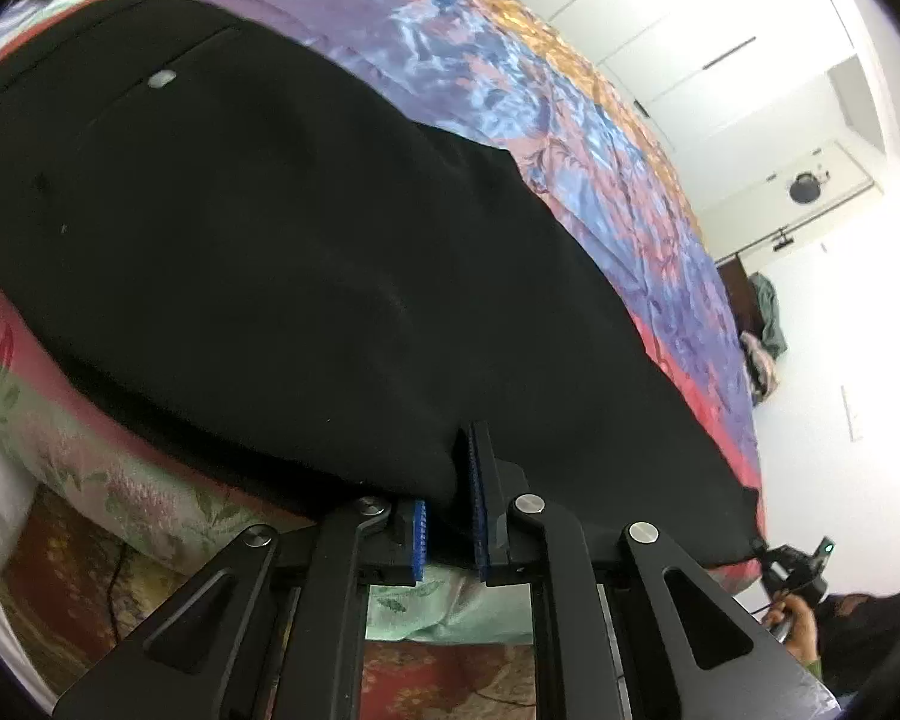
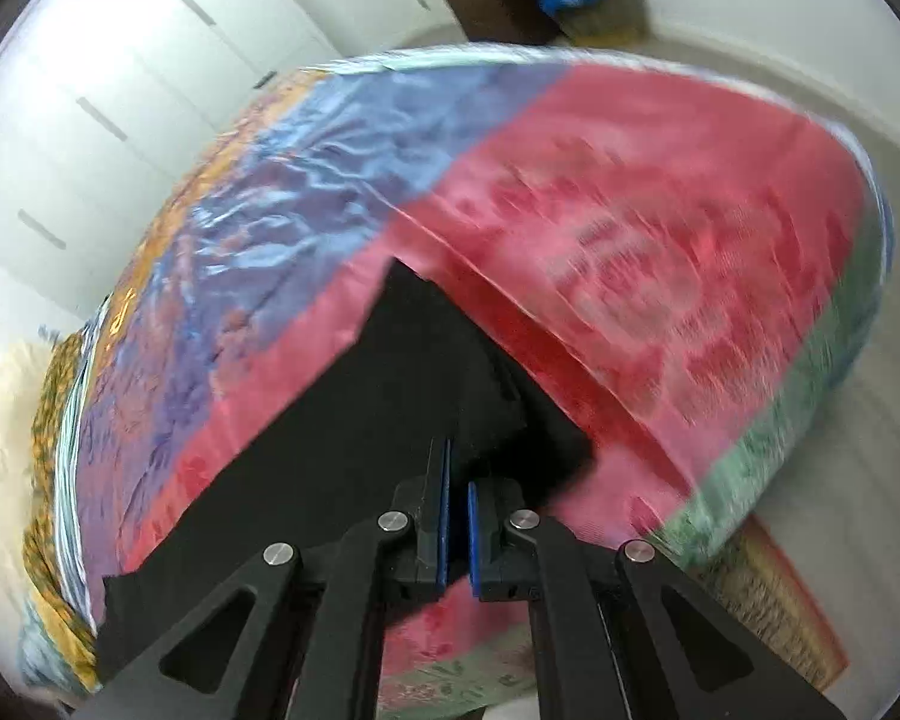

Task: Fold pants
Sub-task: 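Fold the trousers lengthwise, bringing the right tool's hem toward the left tool, then open both tools and release the folded trousers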

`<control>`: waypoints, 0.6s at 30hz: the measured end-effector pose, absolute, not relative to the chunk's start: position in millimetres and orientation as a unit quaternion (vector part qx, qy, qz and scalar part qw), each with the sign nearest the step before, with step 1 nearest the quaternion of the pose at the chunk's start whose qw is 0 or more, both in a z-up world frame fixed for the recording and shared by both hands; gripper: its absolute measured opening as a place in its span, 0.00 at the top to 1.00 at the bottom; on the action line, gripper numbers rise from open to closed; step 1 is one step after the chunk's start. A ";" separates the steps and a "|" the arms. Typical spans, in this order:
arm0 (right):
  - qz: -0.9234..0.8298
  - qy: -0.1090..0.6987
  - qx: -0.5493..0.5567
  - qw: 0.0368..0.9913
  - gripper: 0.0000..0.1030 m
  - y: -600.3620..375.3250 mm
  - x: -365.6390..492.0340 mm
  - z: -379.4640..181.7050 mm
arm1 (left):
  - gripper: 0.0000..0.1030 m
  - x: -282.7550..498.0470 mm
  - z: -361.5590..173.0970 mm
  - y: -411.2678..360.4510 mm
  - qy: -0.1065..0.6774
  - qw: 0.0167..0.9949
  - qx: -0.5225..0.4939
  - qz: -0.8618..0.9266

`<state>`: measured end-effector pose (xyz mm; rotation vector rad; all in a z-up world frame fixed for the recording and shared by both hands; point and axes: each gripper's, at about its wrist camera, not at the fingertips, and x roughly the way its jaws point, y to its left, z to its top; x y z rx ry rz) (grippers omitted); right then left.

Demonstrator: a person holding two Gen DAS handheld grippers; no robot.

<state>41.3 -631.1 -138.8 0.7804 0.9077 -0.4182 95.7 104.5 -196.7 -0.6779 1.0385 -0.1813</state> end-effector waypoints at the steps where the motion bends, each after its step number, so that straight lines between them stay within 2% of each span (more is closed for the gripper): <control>1: -0.197 0.424 0.363 0.806 0.96 -631.2 41.3 -139.2 | 0.91 94.9 -195.4 104.1 0.484 0.811 -0.318 -0.084; 14: -0.219 0.434 0.338 0.806 0.96 -628.8 43.0 -138.2 | 0.93 85.9 -194.9 99.3 0.484 0.823 -0.291 -0.058; 18: -0.221 0.437 0.331 0.806 0.95 -626.5 44.0 -137.3 | 0.91 87.4 -193.9 99.5 0.490 0.821 -0.289 -0.055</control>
